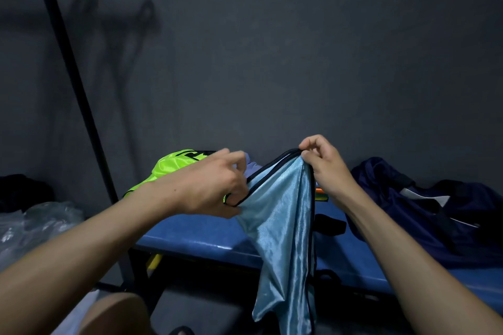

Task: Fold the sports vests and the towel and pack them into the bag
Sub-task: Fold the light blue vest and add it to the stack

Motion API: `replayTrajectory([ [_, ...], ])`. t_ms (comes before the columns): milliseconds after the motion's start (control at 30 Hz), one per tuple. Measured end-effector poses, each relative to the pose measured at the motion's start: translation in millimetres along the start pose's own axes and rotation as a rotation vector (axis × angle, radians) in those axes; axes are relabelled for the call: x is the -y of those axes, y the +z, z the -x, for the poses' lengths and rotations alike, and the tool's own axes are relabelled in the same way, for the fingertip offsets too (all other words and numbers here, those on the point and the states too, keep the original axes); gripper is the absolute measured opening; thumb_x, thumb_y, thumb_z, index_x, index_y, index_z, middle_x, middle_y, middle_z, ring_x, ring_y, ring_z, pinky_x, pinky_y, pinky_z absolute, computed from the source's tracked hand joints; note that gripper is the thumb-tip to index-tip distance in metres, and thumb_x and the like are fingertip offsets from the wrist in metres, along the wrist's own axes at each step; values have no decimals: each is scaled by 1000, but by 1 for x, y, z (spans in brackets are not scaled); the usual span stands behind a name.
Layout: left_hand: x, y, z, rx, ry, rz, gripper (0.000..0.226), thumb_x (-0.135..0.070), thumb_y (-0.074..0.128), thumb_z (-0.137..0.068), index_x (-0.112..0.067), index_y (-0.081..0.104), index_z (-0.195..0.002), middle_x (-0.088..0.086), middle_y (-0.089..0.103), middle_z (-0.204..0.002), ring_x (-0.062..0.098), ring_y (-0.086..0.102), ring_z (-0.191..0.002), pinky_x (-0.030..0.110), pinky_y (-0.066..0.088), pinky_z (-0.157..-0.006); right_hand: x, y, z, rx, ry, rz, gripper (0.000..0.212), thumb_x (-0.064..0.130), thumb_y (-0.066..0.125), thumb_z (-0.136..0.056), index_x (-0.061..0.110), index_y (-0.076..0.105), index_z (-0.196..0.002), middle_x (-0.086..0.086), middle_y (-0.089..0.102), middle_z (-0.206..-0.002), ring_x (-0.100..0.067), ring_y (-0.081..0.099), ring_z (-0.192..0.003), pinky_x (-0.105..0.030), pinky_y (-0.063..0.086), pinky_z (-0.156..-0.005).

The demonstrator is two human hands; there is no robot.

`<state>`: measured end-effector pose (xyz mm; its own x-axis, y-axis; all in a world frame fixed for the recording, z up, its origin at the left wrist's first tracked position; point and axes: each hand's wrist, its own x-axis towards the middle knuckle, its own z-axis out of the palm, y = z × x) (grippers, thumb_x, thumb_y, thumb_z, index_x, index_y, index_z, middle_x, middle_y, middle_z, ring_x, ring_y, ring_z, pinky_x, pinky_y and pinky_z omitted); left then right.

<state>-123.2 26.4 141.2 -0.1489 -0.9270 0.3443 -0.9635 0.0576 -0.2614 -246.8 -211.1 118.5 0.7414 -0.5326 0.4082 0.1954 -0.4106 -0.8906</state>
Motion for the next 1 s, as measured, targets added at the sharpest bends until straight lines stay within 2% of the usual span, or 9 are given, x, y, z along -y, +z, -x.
replayTrajectory([
  [67, 1, -9, -1, -35, 25, 10, 37, -40, 78, -81, -23, 49, -64, -14, 51, -66, 10, 45, -92, 28, 37, -73, -1, -2, 0, 0, 13, 15, 17, 3, 49, -100, 17, 57, -97, -8, 50, -80, -21, 45, -73, -34, 39, -69],
  [233, 3, -25, -1, -12, -154, 408, 29, -37, 86, -79, -28, 61, -90, -18, 61, -84, -5, 53, -88, 8, 36, -70, -4, -7, 1, -17, 52, -26, 15, 0, 48, -100, 14, 56, -100, -8, 47, -78, -20, 42, -71, -34, 37, -64],
  [367, 18, -29, 1, 67, -270, 259, 42, -40, 83, -82, -35, 57, -114, -20, 61, -91, -7, 48, -91, 10, 36, -70, -1, -13, 1, -19, 60, -104, 18, -1, 49, -98, 16, 56, -96, 8, 42, -62, -9, 39, -60, -27, 34, -61],
  [500, 27, -34, -5, 50, -252, 180, 29, -40, 84, -81, -29, 69, -103, -19, 61, -86, 5, 50, -83, 12, 34, -70, 7, -18, 2, 29, 58, -207, 18, 3, 54, -96, 21, 60, -96, 1, 52, -76, -15, 45, -70, -30, 38, -64],
  [633, 29, -57, -10, 109, -300, 581, 24, -43, 82, -83, -24, 70, -90, -3, 61, -74, 15, 50, -65, 34, 40, -61, 13, -22, 2, 47, 67, -273, 18, 4, 54, -98, 20, 61, -98, 5, 58, -77, -13, 49, -68, -30, 40, -65],
  [733, 32, -77, -12, 220, -372, 785, 17, -32, 79, -87, -18, 69, -90, 10, 61, -75, 17, 49, -67, 35, 40, -62, 16, -24, 3, 88, 70, -302, 17, 2, 51, -99, 18, 59, -102, 5, 53, -72, -12, 45, -68, -29, 38, -65],
  [800, 37, -85, -16, 260, -432, 610, 16, -35, 76, -90, -20, 71, -92, 0, 71, -79, 7, 57, -67, 29, 46, -67, 19, -24, 5, 112, 59, -321, 16, 2, 50, -101, 16, 58, -105, 0, 50, -74, -13, 44, -67, -28, 39, -64],
  [900, 37, -97, -25, 129, -459, 228, 16, -39, 71, -93, -26, 70, -85, -27, 62, -67, -6, 54, -59, 10, 37, -56, 26, -23, 6, 106, 34, -320, 15, 2, 50, -103, 15, 57, -106, -3, 57, -80, -11, 49, -68, -25, 42, -64],
  [1000, 27, -111, -31, 2, -437, 124, 14, -39, 68, -94, -25, 70, -94, -19, 64, -73, 1, 59, -71, 16, 38, -62, 32, -24, 6, 46, -1, -251, 13, 3, 52, -103, 14, 58, -106, 0, 66, -85, -10, 60, -73, -25, 48, -72],
])
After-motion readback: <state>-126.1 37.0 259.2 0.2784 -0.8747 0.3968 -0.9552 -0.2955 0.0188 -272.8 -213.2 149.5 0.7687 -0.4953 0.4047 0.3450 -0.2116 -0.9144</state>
